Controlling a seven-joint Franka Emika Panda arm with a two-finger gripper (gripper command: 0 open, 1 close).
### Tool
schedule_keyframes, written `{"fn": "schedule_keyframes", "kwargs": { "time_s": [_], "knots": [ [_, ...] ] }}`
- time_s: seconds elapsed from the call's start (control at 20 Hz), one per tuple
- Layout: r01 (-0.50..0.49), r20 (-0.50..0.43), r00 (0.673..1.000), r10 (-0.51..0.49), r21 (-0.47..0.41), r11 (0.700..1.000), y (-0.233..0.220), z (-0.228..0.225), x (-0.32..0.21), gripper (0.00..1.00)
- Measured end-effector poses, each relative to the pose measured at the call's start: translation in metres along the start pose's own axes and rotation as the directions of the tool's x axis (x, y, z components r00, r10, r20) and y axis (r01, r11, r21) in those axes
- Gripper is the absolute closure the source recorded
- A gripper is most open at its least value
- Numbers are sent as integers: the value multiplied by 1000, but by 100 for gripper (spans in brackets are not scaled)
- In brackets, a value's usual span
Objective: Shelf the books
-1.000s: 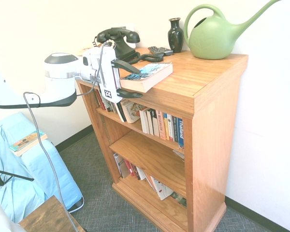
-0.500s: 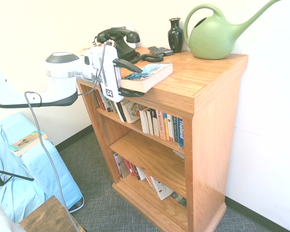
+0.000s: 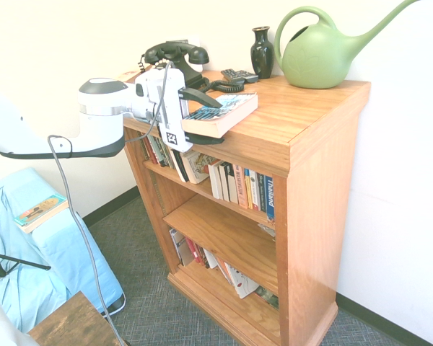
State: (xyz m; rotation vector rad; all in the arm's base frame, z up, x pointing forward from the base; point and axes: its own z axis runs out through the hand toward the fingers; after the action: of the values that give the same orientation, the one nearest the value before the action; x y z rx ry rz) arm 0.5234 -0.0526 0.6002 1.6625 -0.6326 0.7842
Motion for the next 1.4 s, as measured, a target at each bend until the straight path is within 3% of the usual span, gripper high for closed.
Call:
{"fn": "schedule_keyframes", "kwargs": {
  "time_s": [1.4],
  "knots": [
    [-13,6,1000,13,2,1000,10,2,-7,100]
  ]
}}
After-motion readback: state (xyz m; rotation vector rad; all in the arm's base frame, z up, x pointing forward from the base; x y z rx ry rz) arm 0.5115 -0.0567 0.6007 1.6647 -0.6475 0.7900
